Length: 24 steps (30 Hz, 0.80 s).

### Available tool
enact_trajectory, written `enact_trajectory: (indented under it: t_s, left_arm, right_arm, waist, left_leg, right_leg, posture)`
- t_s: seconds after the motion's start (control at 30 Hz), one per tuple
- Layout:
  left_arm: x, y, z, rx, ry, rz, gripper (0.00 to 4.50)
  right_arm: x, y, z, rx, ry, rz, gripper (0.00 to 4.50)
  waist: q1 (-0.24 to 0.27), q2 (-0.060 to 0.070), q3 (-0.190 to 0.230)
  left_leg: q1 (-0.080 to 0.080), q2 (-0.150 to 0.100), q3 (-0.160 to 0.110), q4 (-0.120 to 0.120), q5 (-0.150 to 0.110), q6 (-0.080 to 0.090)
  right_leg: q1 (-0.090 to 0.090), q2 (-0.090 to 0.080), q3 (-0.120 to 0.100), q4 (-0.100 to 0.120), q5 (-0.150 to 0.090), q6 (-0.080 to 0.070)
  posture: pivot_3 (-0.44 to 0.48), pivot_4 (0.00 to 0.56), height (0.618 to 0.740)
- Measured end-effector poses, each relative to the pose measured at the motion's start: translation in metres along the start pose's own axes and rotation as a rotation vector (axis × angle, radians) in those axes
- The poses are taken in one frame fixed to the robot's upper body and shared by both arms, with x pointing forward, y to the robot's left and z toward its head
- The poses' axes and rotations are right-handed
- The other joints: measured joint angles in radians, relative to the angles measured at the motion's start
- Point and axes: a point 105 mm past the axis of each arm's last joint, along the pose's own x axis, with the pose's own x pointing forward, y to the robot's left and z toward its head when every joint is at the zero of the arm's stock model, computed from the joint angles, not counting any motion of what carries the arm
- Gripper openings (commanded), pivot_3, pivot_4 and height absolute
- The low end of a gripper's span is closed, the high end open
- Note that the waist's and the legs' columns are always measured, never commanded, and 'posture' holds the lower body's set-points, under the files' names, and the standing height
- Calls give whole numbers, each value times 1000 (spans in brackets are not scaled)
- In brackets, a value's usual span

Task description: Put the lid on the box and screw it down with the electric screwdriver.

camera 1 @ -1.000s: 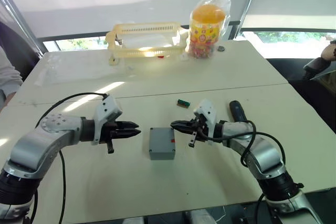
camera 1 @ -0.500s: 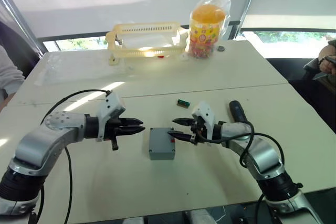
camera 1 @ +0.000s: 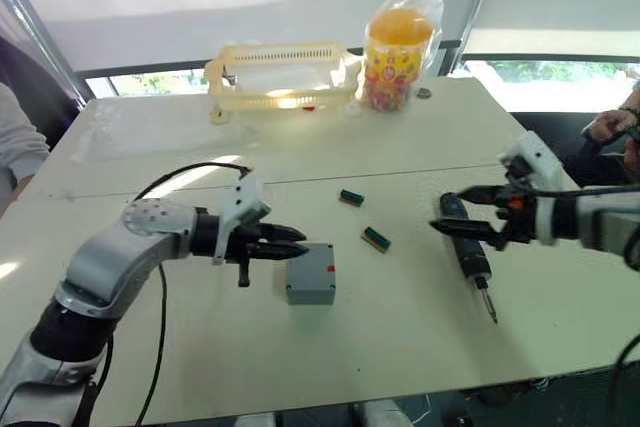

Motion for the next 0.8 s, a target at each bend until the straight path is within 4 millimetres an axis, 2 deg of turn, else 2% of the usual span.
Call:
enact_trajectory:
  t_s: [0.17,0.37,0.6,0.77,0.8]
  left_arm:
    - [11,-6,1,55,-4,-42,935]
    - [13,-13,-3,84,18,-68,935]
    - [6,-16,-9,84,44,-37,935]
    - [1,-14,-15,66,58,11,935]
    - [1,-14,-18,54,62,16,935]
  right_arm:
    - [-17,-22,-35,266,280,-68,4474]
    - [-2,-35,-56,488,424,-29,4474]
    - [20,-41,-65,563,506,-43,4474]
    - [33,-40,-76,546,577,-62,4474]
    - [36,-41,-77,532,588,-70,4237]
  waist:
    - [-9,1,0]
    - [-8,1,1]
    - [-8,1,1]
    - [-8,1,1]
    - [-8,1,1]
  left_leg:
    - [1,0,2,-1,0,0]
    - [0,0,3,-1,0,1]
    - [0,0,3,0,0,1]
    - [0,0,3,0,0,1]
    - [0,0,3,0,0,1]
  right_leg:
    - [-1,0,2,0,0,0]
    - [-1,0,3,-1,0,0]
    - [-2,0,3,-1,0,0]
    - [-1,0,3,-1,0,0]
    - [-1,0,3,-1,0,0]
  posture:
    - [0,150,740]
    - [0,150,740]
    - [0,150,740]
    - [0,150,740]
    - [0,150,740]
